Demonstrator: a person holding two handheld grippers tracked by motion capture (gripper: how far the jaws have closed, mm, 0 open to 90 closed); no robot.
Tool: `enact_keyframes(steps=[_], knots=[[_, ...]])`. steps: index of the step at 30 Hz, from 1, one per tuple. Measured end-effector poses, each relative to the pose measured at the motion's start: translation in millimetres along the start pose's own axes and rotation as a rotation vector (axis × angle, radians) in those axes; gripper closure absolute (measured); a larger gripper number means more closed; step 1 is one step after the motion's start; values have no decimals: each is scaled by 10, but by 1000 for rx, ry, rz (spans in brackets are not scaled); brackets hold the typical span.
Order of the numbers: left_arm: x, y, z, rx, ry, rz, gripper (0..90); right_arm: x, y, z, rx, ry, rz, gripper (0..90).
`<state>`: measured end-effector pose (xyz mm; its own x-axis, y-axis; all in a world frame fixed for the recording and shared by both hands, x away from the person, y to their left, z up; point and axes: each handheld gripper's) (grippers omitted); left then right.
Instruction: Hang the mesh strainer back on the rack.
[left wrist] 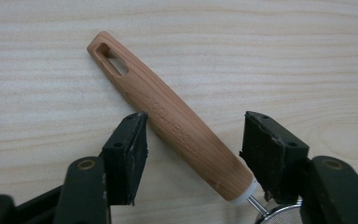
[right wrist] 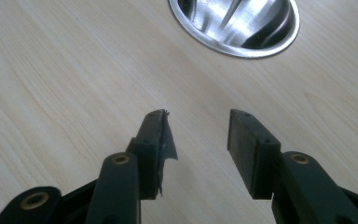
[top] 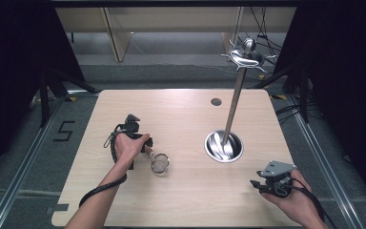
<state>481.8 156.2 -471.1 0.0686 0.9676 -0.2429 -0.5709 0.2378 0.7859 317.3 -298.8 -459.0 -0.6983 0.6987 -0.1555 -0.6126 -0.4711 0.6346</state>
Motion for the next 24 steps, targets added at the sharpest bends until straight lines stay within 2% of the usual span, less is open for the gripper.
enact_keyframes(steps=[1,3,10,13,15,18,19,23,24], knots=[[-24,-27,0,0,-10,15,385,0,-1,0,2,-3,2,576],[-55,-67,3,7,-14,18,380,-4,-7,1,3,-6,5,573],[-93,-103,-6,50,-71,41,388,15,-14,4,10,-10,5,563],[-97,-79,-6,53,-113,53,428,15,-19,7,16,-11,11,561],[-98,-74,-13,49,-123,54,447,56,-47,-12,-12,-36,-7,560],[-97,-61,-14,57,-144,55,465,55,-47,-13,-4,-37,0,558],[-91,-48,-14,64,-168,57,476,56,-47,-13,-4,-38,0,558],[-69,-31,-21,71,-193,63,525,35,-36,-5,16,-24,13,555],[-59,-25,-17,78,-205,67,535,8,-35,2,19,-2,19,554]])
Point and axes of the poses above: each handheld gripper's, and its own axes: y roughly backward along the jaws, z roughly out of its top, x roughly to its left, and after that the axes turned 12 degrees about -x, right-handed
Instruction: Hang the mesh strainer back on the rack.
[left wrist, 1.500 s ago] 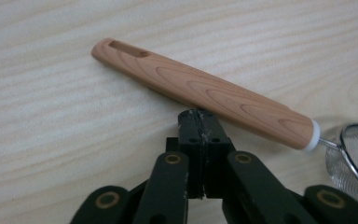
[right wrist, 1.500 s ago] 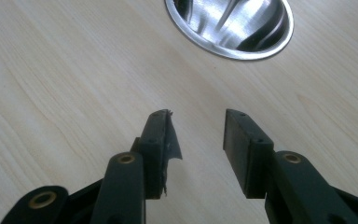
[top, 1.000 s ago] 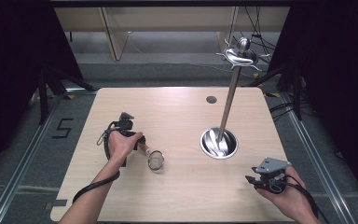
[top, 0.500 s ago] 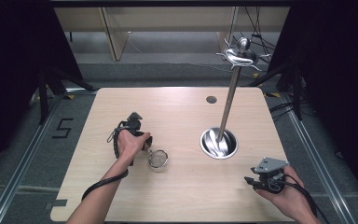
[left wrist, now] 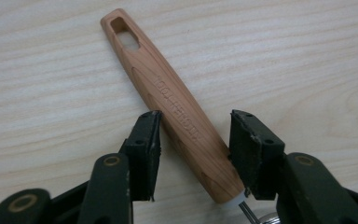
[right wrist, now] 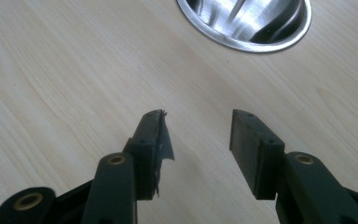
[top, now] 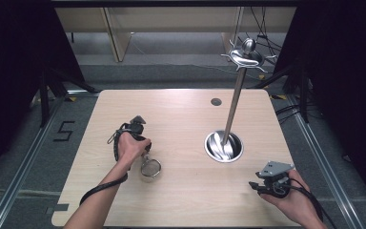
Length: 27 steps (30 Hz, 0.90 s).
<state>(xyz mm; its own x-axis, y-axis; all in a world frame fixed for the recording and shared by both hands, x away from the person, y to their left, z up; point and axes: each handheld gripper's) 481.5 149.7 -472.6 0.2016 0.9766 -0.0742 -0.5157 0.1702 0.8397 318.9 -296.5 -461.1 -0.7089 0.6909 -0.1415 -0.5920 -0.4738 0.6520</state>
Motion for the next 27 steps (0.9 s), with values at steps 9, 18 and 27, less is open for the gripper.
enact_keyframes(steps=[9,18,27], knots=[[54,-43,-13,61,-9,18,531,7,-4,7,-9,-3,0,553],[51,-61,-32,106,-41,46,587,2,-4,2,-4,-5,4,553],[78,-51,-68,119,-26,48,658,5,-4,2,-4,-9,8,552]])
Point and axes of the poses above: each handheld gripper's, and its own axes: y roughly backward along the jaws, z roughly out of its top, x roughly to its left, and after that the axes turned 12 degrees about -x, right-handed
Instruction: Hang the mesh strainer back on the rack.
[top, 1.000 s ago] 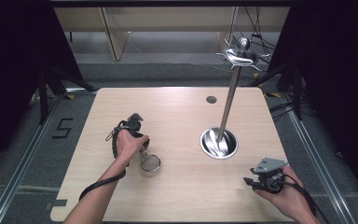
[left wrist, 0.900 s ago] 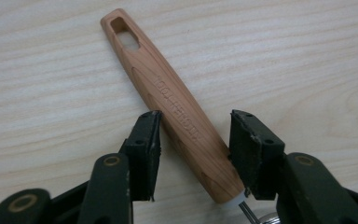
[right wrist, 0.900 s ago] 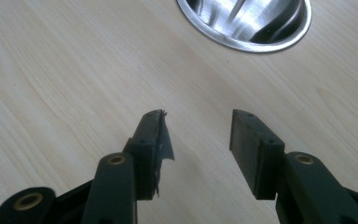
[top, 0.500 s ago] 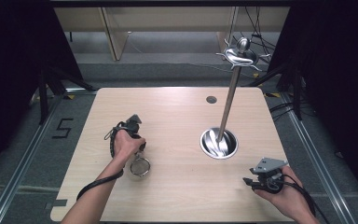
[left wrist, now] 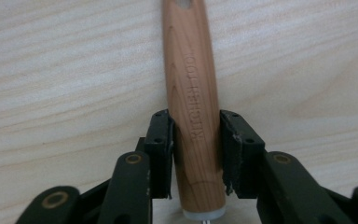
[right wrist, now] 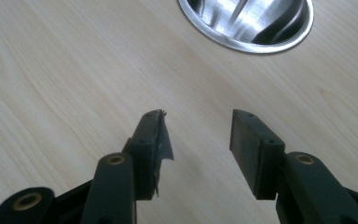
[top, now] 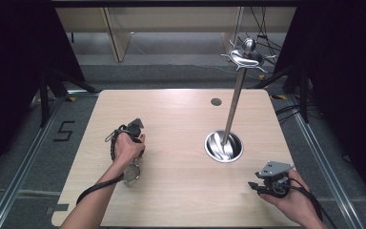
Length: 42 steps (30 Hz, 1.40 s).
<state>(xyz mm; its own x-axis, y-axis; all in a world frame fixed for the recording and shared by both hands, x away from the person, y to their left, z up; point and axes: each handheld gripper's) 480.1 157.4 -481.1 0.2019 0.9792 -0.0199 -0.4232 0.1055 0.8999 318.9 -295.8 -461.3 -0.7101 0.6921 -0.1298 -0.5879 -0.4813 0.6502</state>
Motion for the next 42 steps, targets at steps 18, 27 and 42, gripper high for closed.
enact_keyframes(steps=[18,27,42], knots=[[213,148,-186,-124,-32,-129,674,-8,-3,0,-14,-13,-1,548],[244,402,-343,-343,-62,-212,674,16,-10,-4,-25,-38,-3,537],[-43,736,-622,-786,-124,-341,673,28,13,65,-130,-11,30,538]])
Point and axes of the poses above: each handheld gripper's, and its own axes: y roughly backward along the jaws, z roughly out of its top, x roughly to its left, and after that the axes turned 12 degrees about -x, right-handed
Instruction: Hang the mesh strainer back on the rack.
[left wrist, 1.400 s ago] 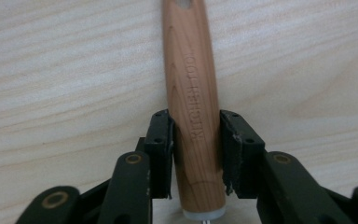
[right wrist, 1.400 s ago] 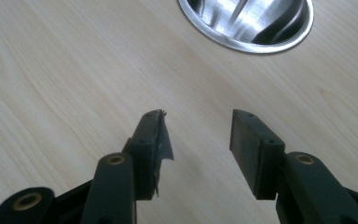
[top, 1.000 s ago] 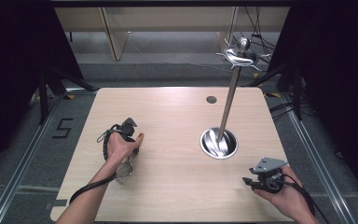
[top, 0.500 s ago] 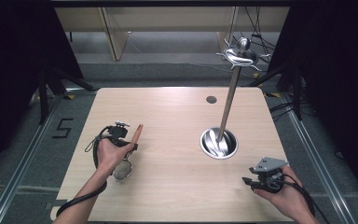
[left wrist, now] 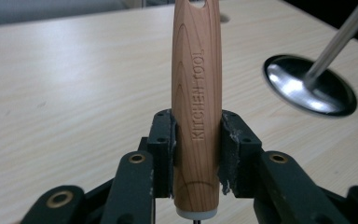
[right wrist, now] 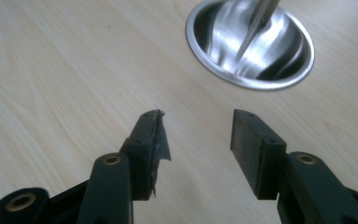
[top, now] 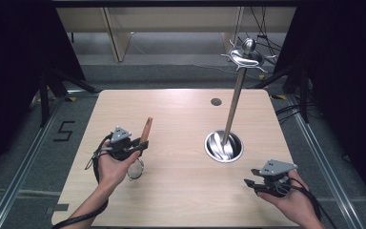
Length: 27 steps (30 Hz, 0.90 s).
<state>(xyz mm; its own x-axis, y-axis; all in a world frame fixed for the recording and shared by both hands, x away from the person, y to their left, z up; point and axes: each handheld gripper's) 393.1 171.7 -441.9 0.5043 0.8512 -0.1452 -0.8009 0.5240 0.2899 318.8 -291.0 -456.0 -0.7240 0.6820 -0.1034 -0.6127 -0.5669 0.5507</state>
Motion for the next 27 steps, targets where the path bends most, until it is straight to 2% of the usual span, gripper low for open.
enact_keyframes(steps=[4,5,6,10,11,12,15,16,17,18,19,20,22,23,24,26,27], knots=[[-179,19,63,-85,-33,-38,673,56,20,53,-36,-21,14,538],[-222,27,79,-98,-51,-47,673,48,15,63,-63,-8,16,539],[-282,26,94,-125,-59,-57,674,69,20,78,-75,-40,24,541],[-397,35,135,-166,-69,-84,673,104,33,153,-140,-74,49,546],[-426,35,148,-177,-75,-95,673,94,38,177,-161,-70,56,548],[-462,39,161,-182,-79,-102,673,119,45,199,-175,-101,59,548],[-561,39,192,-203,-95,-126,673,128,59,269,-215,-141,63,561],[-598,32,199,-215,-94,-138,673,104,62,294,-229,-132,64,566],[-632,33,212,-216,-104,-144,673,122,71,322,-234,-168,64,573],[-672,27,225,-220,-105,-153,673,96,68,353,-269,-155,57,580],[-738,10,245,-225,-105,-168,673,120,74,393,-281,-200,60,585],[-770,3,256,-224,-111,-173,673,119,84,464,-312,-220,67,593],[-856,-24,281,-229,-114,-189,673,115,87,541,-369,-238,56,600],[-916,-43,297,-230,-121,-199,673,98,95,600,-392,-243,74,605],[-952,-61,304,-235,-121,-208,673,86,93,669,-430,-246,70,607],[-1042,-97,323,-231,-128,-223,673,106,99,751,-455,-276,66,609],[-1072,-110,329,-227,-134,-230,673,111,82,813,-488,-279,82,608]])
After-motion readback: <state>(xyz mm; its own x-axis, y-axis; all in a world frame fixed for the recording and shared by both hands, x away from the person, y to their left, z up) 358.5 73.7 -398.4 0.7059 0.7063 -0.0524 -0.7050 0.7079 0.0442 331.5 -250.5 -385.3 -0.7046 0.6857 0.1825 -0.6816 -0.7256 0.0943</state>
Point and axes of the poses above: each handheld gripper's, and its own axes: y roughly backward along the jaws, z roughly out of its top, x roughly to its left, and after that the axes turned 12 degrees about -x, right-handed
